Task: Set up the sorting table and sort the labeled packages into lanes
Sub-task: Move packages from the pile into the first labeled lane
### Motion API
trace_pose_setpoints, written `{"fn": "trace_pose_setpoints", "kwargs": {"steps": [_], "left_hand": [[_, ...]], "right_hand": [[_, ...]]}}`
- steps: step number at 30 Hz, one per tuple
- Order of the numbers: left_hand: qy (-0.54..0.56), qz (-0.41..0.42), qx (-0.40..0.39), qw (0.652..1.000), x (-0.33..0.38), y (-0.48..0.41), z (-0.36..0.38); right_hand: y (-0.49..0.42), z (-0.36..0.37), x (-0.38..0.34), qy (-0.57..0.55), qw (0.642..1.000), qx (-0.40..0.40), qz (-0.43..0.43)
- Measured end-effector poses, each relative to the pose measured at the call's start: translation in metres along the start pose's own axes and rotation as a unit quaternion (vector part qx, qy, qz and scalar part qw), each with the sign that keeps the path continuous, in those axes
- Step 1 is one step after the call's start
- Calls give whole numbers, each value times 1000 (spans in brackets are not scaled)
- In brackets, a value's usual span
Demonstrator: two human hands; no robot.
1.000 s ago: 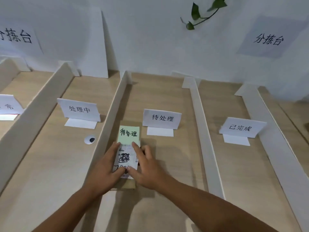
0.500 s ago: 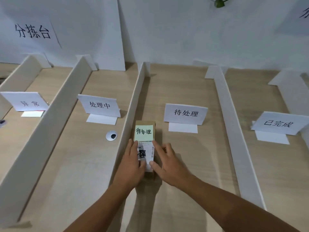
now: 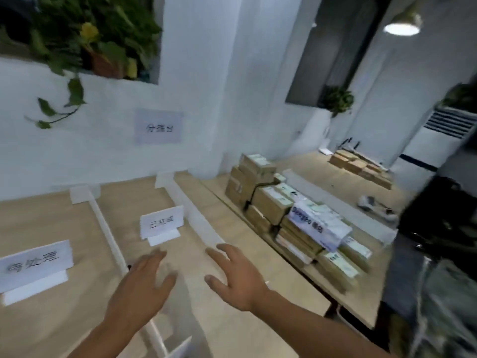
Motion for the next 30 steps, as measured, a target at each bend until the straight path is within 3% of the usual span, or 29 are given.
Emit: {"fn": "trace_pose_setpoints", "kwargs": {"steps": [5,11,20,26,30], "left_hand": [[-23,144,-49,988,160,5,88],[0,200,-62,978,309,22,206],[31,134,-67,988,430,-6,358],[53,51,-32,997,453,-83,416],[51,-20,-11,998,450,-141,457]], "right_hand": [[127,-100,107,65,987,72,126],[252,-164,234,71,970,98,211],[308,-225,419,44,976,85,197],[231,-226,533,-5,985,80,153],[161,-198,601,-20,993,32,114]]}}
Point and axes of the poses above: each hand's wrist, its own y-axis away from the middle knuckle, its own z-axis out of the palm, x = y × z, the point moved 1 cm from there along -y, towards the middle knuckle, and after that the axes turned 6 degrees about -z, right-handed, at the moved point
